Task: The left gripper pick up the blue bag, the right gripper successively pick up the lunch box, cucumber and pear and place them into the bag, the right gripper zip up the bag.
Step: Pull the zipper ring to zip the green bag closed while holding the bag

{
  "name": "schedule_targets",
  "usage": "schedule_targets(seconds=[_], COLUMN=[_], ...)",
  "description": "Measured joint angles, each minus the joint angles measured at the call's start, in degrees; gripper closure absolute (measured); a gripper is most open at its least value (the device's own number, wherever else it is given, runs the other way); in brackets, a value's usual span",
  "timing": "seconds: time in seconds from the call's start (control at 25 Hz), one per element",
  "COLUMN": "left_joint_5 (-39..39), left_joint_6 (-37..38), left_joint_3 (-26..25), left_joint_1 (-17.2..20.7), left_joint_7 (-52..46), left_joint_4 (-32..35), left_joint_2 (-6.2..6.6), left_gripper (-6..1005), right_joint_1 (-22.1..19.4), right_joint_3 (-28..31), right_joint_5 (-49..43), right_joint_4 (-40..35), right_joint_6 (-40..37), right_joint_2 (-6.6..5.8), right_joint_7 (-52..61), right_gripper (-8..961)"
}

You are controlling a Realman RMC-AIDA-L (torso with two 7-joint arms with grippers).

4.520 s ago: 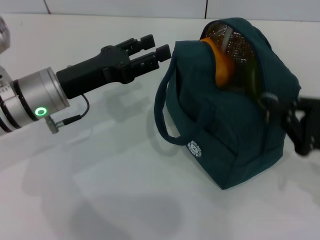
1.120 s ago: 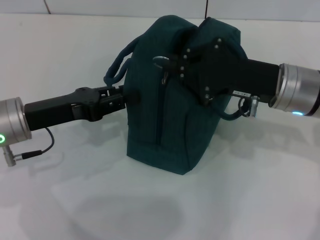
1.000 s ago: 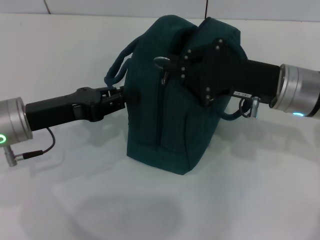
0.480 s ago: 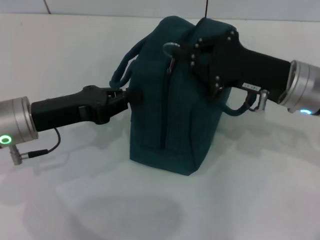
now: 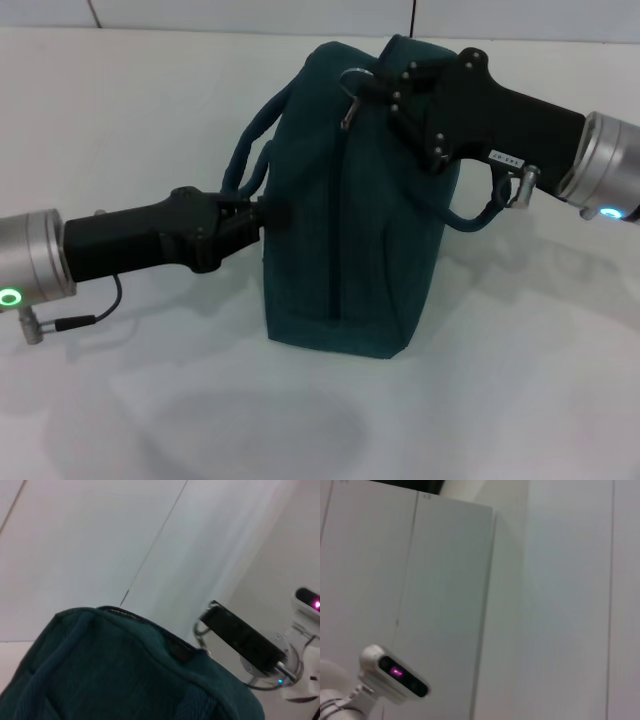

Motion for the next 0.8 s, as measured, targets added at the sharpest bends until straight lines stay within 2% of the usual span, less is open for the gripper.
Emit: schedule_targets(seconds=[0.2,0.8], left_joint_5=[0.41,0.5], left_joint_6=[0.18,0.22], left_joint_3=[0.63,0.73], left_joint_1=[-0.13,-0.4], left_joint_7=[0.33,0.53], left_joint_4=[-0.19,-0.97], left_joint_2=[0.0,-0.17], left_gripper=[943,944], right_joint_1=[0.02,0.61], right_joint_3=[0.0,0.06], right_joint_5=[0.24,3.46], right_joint_4=[0.03,0.03], right_joint_6=[2.06,4.08], right_joint_2=[0.0,-0.06], right_joint_7=[1.43,23.09], right_gripper=[939,938])
